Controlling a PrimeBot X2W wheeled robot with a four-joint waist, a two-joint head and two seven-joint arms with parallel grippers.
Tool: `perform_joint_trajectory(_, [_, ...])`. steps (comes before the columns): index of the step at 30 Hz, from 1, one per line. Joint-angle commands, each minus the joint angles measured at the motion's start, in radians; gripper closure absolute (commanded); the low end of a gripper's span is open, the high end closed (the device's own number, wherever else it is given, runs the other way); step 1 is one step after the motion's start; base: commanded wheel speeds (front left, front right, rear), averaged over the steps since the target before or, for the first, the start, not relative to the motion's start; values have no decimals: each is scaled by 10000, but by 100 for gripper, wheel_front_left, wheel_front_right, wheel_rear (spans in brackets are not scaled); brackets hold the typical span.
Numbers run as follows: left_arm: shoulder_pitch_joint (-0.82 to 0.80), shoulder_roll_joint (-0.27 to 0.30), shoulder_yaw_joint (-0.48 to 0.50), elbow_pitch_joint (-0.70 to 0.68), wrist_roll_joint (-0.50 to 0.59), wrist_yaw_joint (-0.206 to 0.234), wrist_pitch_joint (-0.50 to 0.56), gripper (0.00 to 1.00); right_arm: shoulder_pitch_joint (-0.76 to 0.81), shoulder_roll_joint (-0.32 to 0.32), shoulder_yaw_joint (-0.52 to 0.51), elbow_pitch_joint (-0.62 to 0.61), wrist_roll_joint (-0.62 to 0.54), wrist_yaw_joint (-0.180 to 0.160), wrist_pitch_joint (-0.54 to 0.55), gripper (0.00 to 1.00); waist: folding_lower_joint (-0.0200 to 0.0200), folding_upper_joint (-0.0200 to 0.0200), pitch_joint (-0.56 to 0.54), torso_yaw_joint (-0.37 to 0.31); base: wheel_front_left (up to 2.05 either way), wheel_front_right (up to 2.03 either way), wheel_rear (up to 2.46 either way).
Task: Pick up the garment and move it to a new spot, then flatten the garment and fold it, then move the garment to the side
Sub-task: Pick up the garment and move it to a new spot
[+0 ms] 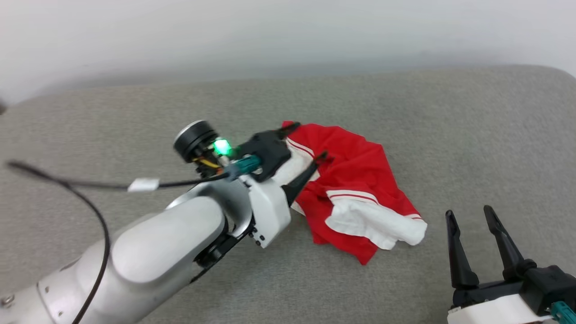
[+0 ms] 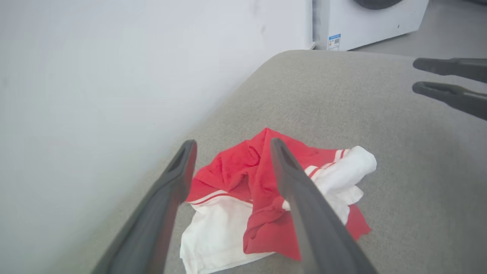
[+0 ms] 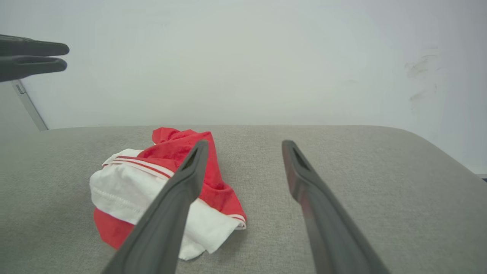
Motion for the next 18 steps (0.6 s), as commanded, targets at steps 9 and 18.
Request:
perform_joint_trajectory(9, [2241, 769, 1469, -595, 600, 3484, -2683, 0, 508, 25, -127, -46, -136, -7, -21, 0, 1, -1, -753, 905, 0, 0, 0])
perform_joint_trajectory(18, [4478, 639, 3036, -1030, 1121, 5344, -3007, 0, 763, 27, -283, -95, -96, -7, -21, 0, 1, -1, -999, 1254, 0, 0, 0])
